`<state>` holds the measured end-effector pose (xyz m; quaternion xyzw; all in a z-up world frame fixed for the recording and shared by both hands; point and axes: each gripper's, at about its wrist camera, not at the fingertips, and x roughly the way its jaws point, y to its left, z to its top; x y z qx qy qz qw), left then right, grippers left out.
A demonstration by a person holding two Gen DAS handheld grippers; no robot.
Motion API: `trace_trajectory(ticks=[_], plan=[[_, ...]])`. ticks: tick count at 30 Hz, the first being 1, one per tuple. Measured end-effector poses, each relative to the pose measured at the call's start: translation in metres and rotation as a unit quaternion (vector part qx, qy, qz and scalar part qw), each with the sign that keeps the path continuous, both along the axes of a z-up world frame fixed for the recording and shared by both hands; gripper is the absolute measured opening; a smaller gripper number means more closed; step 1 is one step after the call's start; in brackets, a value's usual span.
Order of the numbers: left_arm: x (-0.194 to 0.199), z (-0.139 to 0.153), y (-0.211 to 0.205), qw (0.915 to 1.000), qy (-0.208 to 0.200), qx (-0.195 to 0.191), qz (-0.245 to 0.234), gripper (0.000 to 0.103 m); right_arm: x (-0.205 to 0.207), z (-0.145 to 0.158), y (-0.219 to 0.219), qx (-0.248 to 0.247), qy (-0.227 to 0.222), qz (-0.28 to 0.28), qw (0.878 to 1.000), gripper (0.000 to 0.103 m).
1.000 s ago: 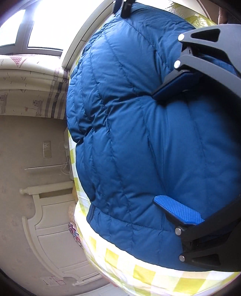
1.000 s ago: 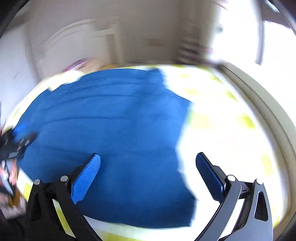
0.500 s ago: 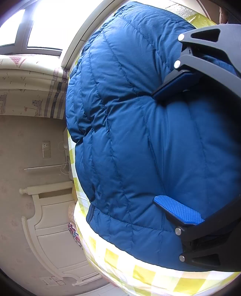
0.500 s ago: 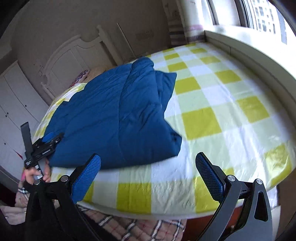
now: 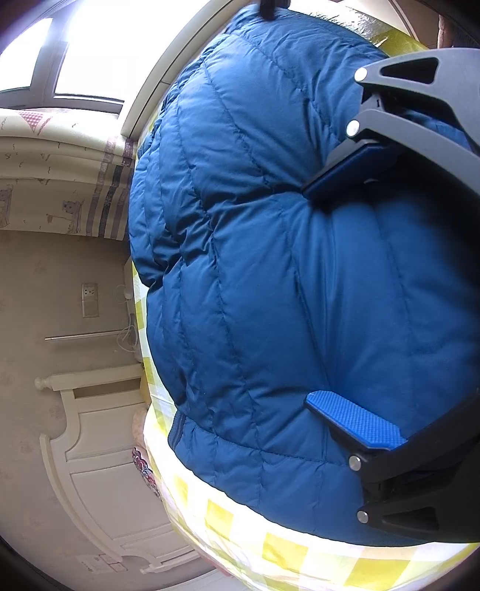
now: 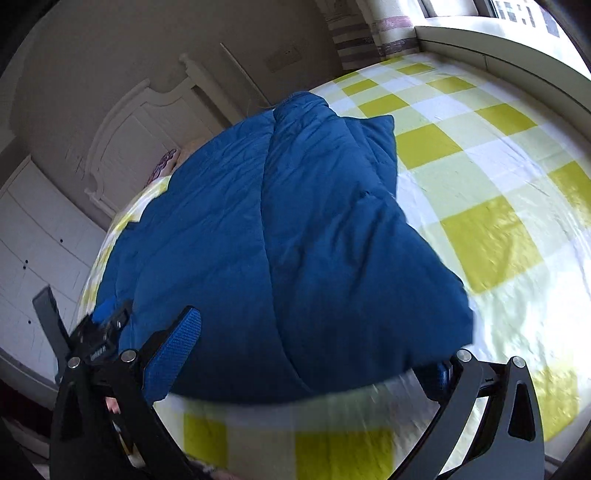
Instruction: Fold large clothes
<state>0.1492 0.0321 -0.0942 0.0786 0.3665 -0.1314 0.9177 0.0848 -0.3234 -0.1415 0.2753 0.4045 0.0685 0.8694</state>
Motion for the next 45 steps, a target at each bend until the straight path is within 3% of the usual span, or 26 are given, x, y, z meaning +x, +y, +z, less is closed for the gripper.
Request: trace_trajectory(ticks=[3,5,7,8,10,11,13,16,19,23,26,29,31,32,33,34,36,38,40,42,43,45], plan=[[0.001,0.0,0.0,1.0,0.003,0.0,-0.002,0.101,0.031,-0.003,0.003,0.045,-0.023,-0.045,0.998,0.099],[0.002,0.0,-0.001,1.0,0.003,0.002,0.0,0.101,0.044,-0.005,0.007,0.062,-0.035,-0.038,0.997,0.099],[0.003,0.0,0.0,1.0,0.004,0.001,0.006,0.101,0.043,-0.007,0.001,0.085,-0.047,-0.041,0.994,0.074],[0.003,0.0,0.0,1.0,0.004,-0.002,0.008,0.101,0.04,-0.01,-0.005,0.107,-0.055,-0.044,0.992,0.067],[0.003,0.0,-0.001,0.9999,0.004,-0.006,0.007,0.101,0.027,-0.017,-0.025,0.184,-0.088,-0.055,0.977,0.043],[0.002,0.0,-0.003,1.0,0.003,-0.004,0.008,0.101,0.019,-0.018,-0.033,0.208,-0.103,-0.059,0.971,0.039],[-0.004,0.003,-0.008,0.9999,0.002,0.005,0.012,0.101,0.007,-0.014,-0.036,0.217,-0.119,-0.059,0.967,0.035],[-0.009,0.019,-0.013,0.9996,0.024,-0.017,-0.003,0.1,-0.012,0.0,-0.044,0.217,-0.149,-0.058,0.963,0.031],[-0.009,0.052,-0.026,0.9998,-0.005,-0.014,-0.014,0.101,-0.025,0.012,-0.058,0.229,-0.175,-0.062,0.956,0.031],[0.024,0.074,-0.047,0.9999,-0.007,0.008,-0.012,0.101,-0.043,0.028,-0.076,0.213,-0.204,-0.067,0.953,0.031],[0.063,0.074,-0.075,0.9994,0.027,0.005,-0.019,0.101,-0.055,0.036,-0.083,0.195,-0.215,-0.066,0.955,0.031],[0.094,0.057,-0.101,0.9984,0.038,0.041,0.007,0.101,-0.059,0.04,-0.079,0.183,-0.216,-0.063,0.957,0.031],[0.106,0.023,-0.126,0.9934,0.079,0.083,-0.008,0.101,-0.061,0.044,-0.075,0.166,-0.217,-0.057,0.96,0.031],[0.103,0.01,-0.134,0.9903,0.07,0.118,-0.019,0.101,-0.06,0.047,-0.073,0.162,-0.217,-0.053,0.961,0.031],[0.098,0.011,-0.136,0.9904,0.045,0.129,-0.02,0.101,-0.06,0.051,-0.069,0.156,-0.218,-0.048,0.962,0.031],[0.096,0.016,-0.132,0.9911,0.047,0.124,-0.009,0.101,-0.06,0.058,-0.065,0.145,-0.223,-0.045,0.963,0.031],[0.084,0.031,-0.111,0.9961,0.039,0.079,0.01,0.098,-0.059,0.069,-0.057,0.127,-0.231,-0.036,0.964,0.031],[0.056,0.05,-0.082,0.9993,0.003,0.028,0.024,0.099,-0.059,0.081,-0.044,0.101,-0.24,-0.025,0.965,0.031],[0.035,0.047,-0.076,0.9995,0.014,0.025,-0.013,0.1,-0.054,0.102,-0.021,0.069,-0.256,-0.004,0.964,0.031],[0.001,0.023,-0.084,0.992,0.036,0.073,-0.096,0.101,-0.047,0.123,0.007,0.039,-0.272,0.023,0.961,0.031],[-0.019,0.02,-0.08,0.9901,-0.003,0.097,-0.102,0.1,-0.043,0.137,0.03,0.017,-0.28,0.047,0.959,0.031],[-0.038,0.027,-0.061,0.9885,-0.009,0.078,-0.129,0.1,-0.039,0.155,0.073,-0.035,-0.294,0.085,0.951,0.031]])
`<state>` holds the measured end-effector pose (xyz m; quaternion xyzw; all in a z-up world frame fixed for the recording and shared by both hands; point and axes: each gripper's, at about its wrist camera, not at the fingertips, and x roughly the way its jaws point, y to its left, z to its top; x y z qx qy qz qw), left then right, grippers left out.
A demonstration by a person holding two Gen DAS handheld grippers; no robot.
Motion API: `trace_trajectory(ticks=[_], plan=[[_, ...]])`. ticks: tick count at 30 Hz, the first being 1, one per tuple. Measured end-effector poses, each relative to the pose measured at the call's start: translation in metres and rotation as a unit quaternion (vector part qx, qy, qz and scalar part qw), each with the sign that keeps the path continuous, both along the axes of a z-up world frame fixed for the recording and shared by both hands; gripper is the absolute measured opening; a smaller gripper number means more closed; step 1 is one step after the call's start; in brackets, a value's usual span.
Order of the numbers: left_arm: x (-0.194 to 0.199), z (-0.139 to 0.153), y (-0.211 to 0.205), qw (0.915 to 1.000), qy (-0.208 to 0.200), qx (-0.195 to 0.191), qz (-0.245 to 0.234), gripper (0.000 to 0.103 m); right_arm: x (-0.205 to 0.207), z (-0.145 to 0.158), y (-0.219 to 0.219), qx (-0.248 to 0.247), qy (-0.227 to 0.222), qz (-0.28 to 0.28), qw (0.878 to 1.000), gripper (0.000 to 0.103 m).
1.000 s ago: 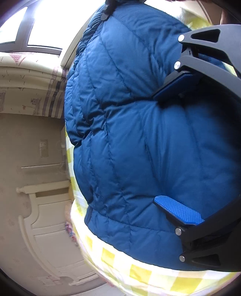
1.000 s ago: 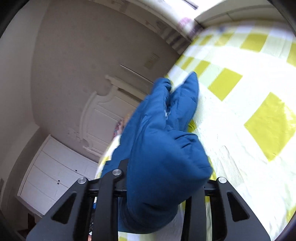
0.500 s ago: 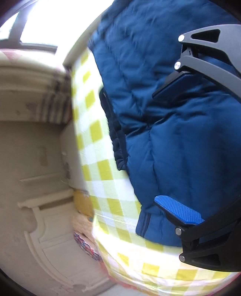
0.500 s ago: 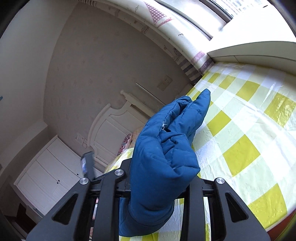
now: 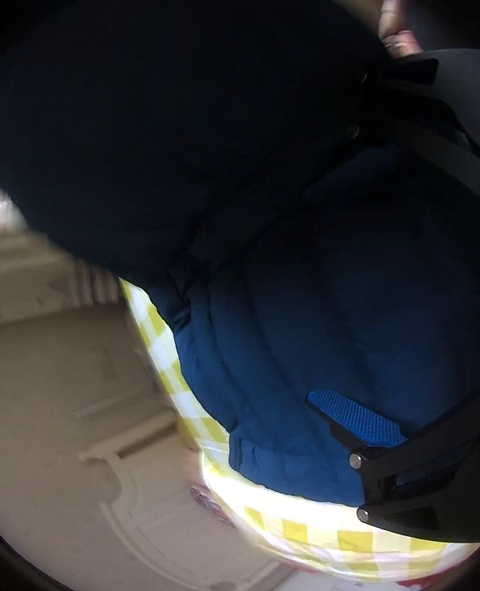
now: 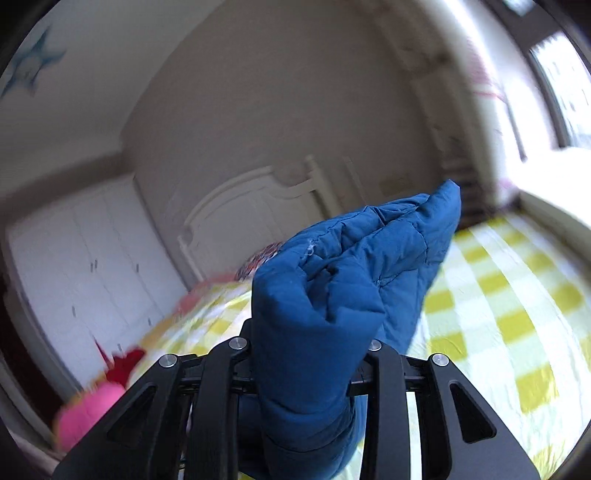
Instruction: Fold large clothes
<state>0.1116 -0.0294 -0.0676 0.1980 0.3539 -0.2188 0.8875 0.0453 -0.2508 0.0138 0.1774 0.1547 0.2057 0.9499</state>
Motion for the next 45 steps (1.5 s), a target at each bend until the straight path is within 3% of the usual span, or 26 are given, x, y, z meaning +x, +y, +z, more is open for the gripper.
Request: trace_trajectory(ticks=[2,4,6,8,9,11,12,13,15,16,19,22,25,28,30,32,33,34,35,36,37,38,40,42,45], plan=[[-0.004,0.021,0.046,0.9965,0.021,-0.08,0.007,0.1,0.007,0.015,0.055,-0.069,-0.022,0.026,0.997,0.031],[0.002,0.044,0.103,0.9867,0.012,-0.151,0.059,0.1,0.011,0.02,0.098,-0.118,-0.035,0.051,0.991,0.031],[0.009,0.065,0.172,0.968,-0.011,-0.207,0.141,0.1,0.021,0.016,0.155,-0.179,-0.045,0.078,0.98,0.031],[0.011,0.077,0.235,0.9435,-0.027,-0.253,0.213,0.1,0.033,0.002,0.206,-0.232,-0.04,0.102,0.966,0.031],[0.009,0.078,0.261,0.9318,-0.028,-0.273,0.237,0.1,0.041,-0.014,0.24,-0.274,-0.032,0.12,0.954,0.031],[0.006,0.073,0.291,0.9189,-0.026,-0.294,0.262,0.1,0.049,-0.061,0.299,-0.363,-0.008,0.161,0.918,0.032],[0.006,0.069,0.299,0.9151,-0.022,-0.298,0.271,0.1,0.051,-0.087,0.322,-0.4,0.007,0.178,0.899,0.034],[0.006,0.063,0.303,0.913,-0.017,-0.3,0.276,0.1,0.045,-0.113,0.343,-0.452,-0.011,0.176,0.875,0.034],[0.006,0.052,0.309,0.9118,-0.002,-0.304,0.276,0.1,0.029,-0.134,0.361,-0.516,-0.065,0.162,0.839,0.034],[0.006,0.049,0.309,0.913,0.003,-0.304,0.272,0.1,0.026,-0.136,0.362,-0.521,-0.073,0.163,0.834,0.034],[0.019,0.061,0.294,0.9224,-0.007,-0.305,0.236,0.1,0.033,-0.13,0.351,-0.504,-0.068,0.172,0.844,0.034],[0.028,0.089,0.265,0.938,-0.034,-0.302,0.167,0.1,0.026,-0.132,0.351,-0.508,-0.08,0.174,0.84,0.034],[0.054,0.124,0.207,0.9619,-0.037,-0.261,0.071,0.1,0.004,-0.136,0.352,-0.513,-0.096,0.178,0.834,0.034],[0.092,0.125,0.157,0.978,-0.011,-0.202,0.049,0.1,0.006,-0.136,0.35,-0.511,-0.105,0.188,0.832,0.034],[0.118,0.112,0.137,0.9827,0.011,-0.179,0.047,0.1,-0.003,-0.133,0.343,-0.507,-0.11,0.196,0.832,0.034],[0.15,0.079,0.122,0.9867,0.043,-0.139,0.074,0.1,-0.007,-0.134,0.339,-0.507,-0.116,0.203,0.83,0.035],[0.165,0.053,0.117,0.9886,0.06,-0.095,0.1,0.101,-0.008,-0.135,0.339,-0.51,-0.116,0.208,0.826,0.041],[0.179,0.021,0.115,0.9883,0.081,-0.081,0.1,0.101,-0.01,-0.136,0.34,-0.517,-0.117,0.214,0.821,0.046],[0.181,0.013,0.124,0.9843,0.091,-0.117,0.096,0.101,-0.011,-0.137,0.341,-0.526,-0.115,0.215,0.815,0.046],[0.188,0.004,0.138,0.9738,0.12,-0.164,0.102,0.101,-0.011,-0.137,0.343,-0.538,-0.104,0.218,0.807,0.046],[0.19,0.0,0.147,0.9676,0.133,-0.183,0.111,0.101,-0.011,-0.132,0.341,-0.534,-0.093,0.231,0.808,0.046],[0.188,-0.002,0.149,0.9684,0.129,-0.183,0.111,0.101,-0.01,-0.125,0.337,-0.519,-0.082,0.242,0.816,0.046],[0.18,-0.004,0.146,0.975,0.103,-0.164,0.109,0.101,-0.006,-0.098,0.313,-0.433,-0.046,0.289,0.852,0.05],[0.175,-0.007,0.144,0.9772,0.082,-0.157,0.117,0.101,-0.009,-0.073,0.284,-0.359,-0.038,0.317,0.877,0.051],[0.174,-0.012,0.153,0.9745,0.085,-0.172,0.116,0.101,-0.013,-0.041,0.242,-0.31,-0.056,0.302,0.9,0.051]])
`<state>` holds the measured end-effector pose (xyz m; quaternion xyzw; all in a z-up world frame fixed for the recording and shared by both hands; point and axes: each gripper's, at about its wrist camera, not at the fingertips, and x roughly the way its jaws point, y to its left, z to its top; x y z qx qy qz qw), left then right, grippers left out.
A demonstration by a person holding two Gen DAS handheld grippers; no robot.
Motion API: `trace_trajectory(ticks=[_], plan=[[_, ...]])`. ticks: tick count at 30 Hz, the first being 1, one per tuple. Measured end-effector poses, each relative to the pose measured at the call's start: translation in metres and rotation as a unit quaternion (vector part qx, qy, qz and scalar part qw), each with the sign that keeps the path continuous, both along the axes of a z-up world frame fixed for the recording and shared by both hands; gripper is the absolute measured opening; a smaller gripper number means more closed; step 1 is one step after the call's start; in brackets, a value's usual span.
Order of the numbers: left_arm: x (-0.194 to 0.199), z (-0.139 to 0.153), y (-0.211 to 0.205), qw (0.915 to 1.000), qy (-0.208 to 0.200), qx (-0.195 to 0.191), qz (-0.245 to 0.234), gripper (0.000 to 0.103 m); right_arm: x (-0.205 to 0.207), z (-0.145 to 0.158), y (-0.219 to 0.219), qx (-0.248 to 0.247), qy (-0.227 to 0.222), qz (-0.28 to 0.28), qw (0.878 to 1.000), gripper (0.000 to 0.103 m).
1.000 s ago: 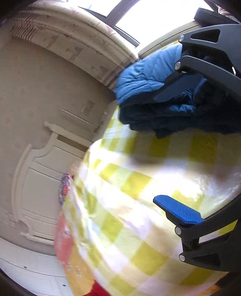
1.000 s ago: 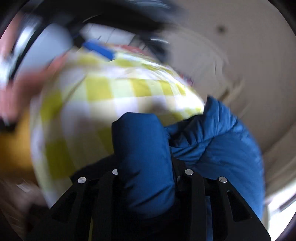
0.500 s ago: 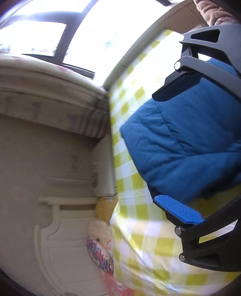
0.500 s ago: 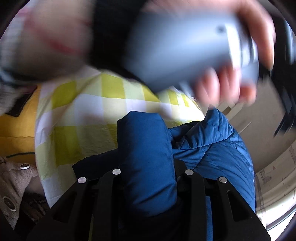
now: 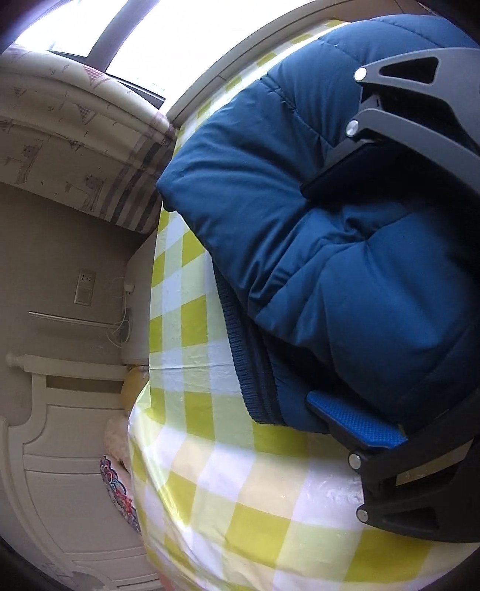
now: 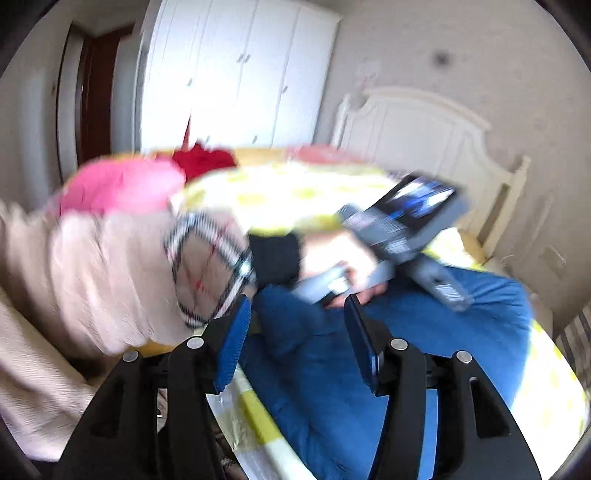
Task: Fold large clothes
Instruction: 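Fold the held jacket end over the bundle with the right gripper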
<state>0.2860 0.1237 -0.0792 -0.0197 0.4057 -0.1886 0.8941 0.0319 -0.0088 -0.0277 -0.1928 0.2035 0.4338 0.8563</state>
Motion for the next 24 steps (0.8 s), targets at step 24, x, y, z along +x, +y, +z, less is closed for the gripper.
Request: trace_trajectory(ticks=[24], plan=[[-0.068,0.103,-0.005,0.9954,-0.072,0.018,0.06,0.101,0.015,-0.057,0.012,-0.094,0.017,-0.024,0.995,0.06]])
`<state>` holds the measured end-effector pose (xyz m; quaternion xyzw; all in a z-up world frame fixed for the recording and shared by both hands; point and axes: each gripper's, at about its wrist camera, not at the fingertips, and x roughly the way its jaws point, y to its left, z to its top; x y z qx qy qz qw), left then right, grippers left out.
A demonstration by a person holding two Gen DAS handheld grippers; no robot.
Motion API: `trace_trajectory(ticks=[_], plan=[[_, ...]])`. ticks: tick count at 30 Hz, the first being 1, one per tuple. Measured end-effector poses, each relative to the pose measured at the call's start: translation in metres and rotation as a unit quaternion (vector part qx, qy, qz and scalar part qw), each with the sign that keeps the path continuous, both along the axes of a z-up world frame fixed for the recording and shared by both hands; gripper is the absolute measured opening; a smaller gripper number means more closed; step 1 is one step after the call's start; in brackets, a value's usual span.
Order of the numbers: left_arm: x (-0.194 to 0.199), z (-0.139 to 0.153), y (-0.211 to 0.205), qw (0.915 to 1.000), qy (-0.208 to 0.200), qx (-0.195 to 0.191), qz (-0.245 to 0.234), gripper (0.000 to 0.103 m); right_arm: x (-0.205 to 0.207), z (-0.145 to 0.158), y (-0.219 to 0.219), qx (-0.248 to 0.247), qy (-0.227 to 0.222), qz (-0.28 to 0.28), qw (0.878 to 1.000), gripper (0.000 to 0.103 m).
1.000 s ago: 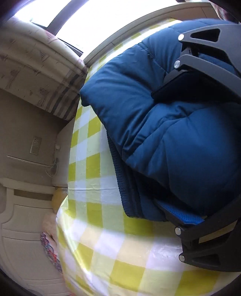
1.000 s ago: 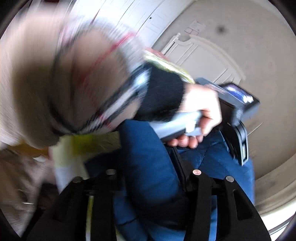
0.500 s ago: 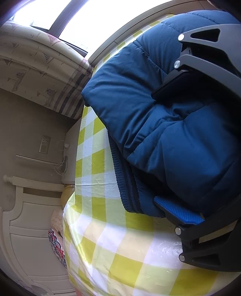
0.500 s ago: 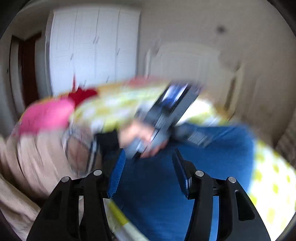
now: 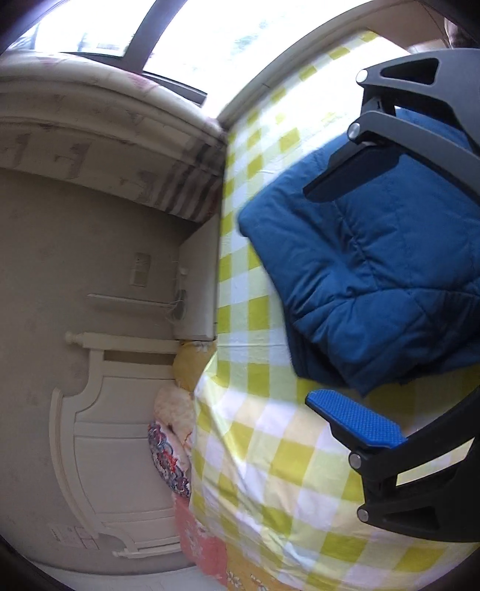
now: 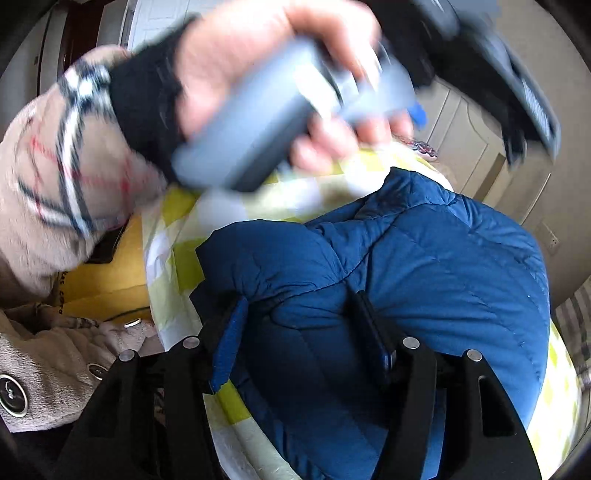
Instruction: Fold large clothes
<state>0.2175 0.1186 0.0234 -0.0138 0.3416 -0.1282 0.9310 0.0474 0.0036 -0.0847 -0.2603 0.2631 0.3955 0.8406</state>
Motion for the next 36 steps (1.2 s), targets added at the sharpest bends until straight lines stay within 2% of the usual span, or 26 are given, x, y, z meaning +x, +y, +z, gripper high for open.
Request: trace_trajectory(ticks=[2,3,5,6,8,11,13,16,17,19,22,24,25,26,29,31,32,33,35,36], plan=[[0.021,-0.046,-0.015,0.9977,0.052,0.042,0.002,0.101,0.0,-0.01,0.004,-0.003,-0.013,0.001,1.0,0.06],[0.03,-0.068,-0.015,0.9967,0.074,0.034,-0.006,0.101,-0.007,-0.008,0.004,-0.012,-0.025,0.006,1.0,0.06],[0.033,-0.078,0.008,0.9955,0.084,-0.044,0.004,0.101,-0.014,-0.004,0.002,-0.035,-0.026,0.024,0.999,0.06],[0.032,-0.078,0.018,0.9946,0.085,-0.055,0.024,0.101,-0.019,0.002,-0.005,-0.036,-0.026,0.038,0.998,0.06],[0.025,-0.08,0.022,0.9952,0.073,-0.048,0.045,0.101,-0.017,0.024,-0.027,0.004,-0.011,0.043,0.999,0.06],[0.018,-0.076,0.017,0.9962,0.053,-0.024,0.064,0.101,0.003,0.06,-0.062,0.074,-0.024,-0.018,0.997,0.06],[0.015,-0.074,0.009,0.9962,0.043,0.002,0.076,0.101,0.03,0.084,-0.088,0.122,-0.041,-0.081,0.988,0.06],[0.014,-0.073,0.006,0.9957,0.038,0.013,0.083,0.101,0.085,0.105,-0.113,0.159,-0.051,-0.169,0.971,0.059],[0.014,-0.073,0.009,0.9957,0.039,0.011,0.083,0.101,0.107,0.108,-0.117,0.166,-0.043,-0.19,0.967,0.053],[0.014,-0.073,0.013,0.9955,0.043,0.003,0.084,0.101,0.146,0.106,-0.117,0.171,-0.022,-0.217,0.961,0.041],[0.013,-0.075,0.019,0.9951,0.049,-0.013,0.084,0.101,0.201,0.087,-0.104,0.147,-0.002,-0.249,0.957,0.035],[0.014,-0.076,0.021,0.9948,0.05,-0.017,0.087,0.101,0.24,0.051,-0.09,0.121,0.061,-0.258,0.957,0.033],[0.015,-0.076,0.022,0.9945,0.049,-0.015,0.091,0.101,0.26,0.023,-0.078,0.079,0.099,-0.247,0.961,0.033],[0.014,-0.075,0.025,0.9936,0.045,-0.016,0.102,0.101,0.271,0.011,-0.074,0.048,0.116,-0.237,0.963,0.034],[0.016,-0.078,0.029,0.9925,0.055,-0.026,0.106,0.101,0.277,0.013,-0.062,0.002,0.111,-0.227,0.968,0.034],[0.017,-0.079,0.03,0.9924,0.056,-0.028,0.106,0.101,0.274,0.028,-0.056,-0.016,0.093,-0.224,0.97,0.033],[0.017,-0.078,0.03,0.9925,0.055,-0.027,0.106,0.101,0.273,0.035,-0.06,-0.004,0.09,-0.228,0.97,0.033],[0.016,-0.078,0.029,0.9925,0.053,-0.024,0.107,0.101,0.275,0.045,-0.069,0.035,0.086,-0.245,0.965,0.033],[0.015,-0.078,0.028,0.9925,0.05,-0.02,0.109,0.101,0.289,0.051,-0.085,0.074,0.073,-0.29,0.951,0.033],[0.015,-0.078,0.028,0.9924,0.05,-0.02,0.11,0.101,0.294,0.045,-0.087,0.068,0.074,-0.308,0.946,0.033]])
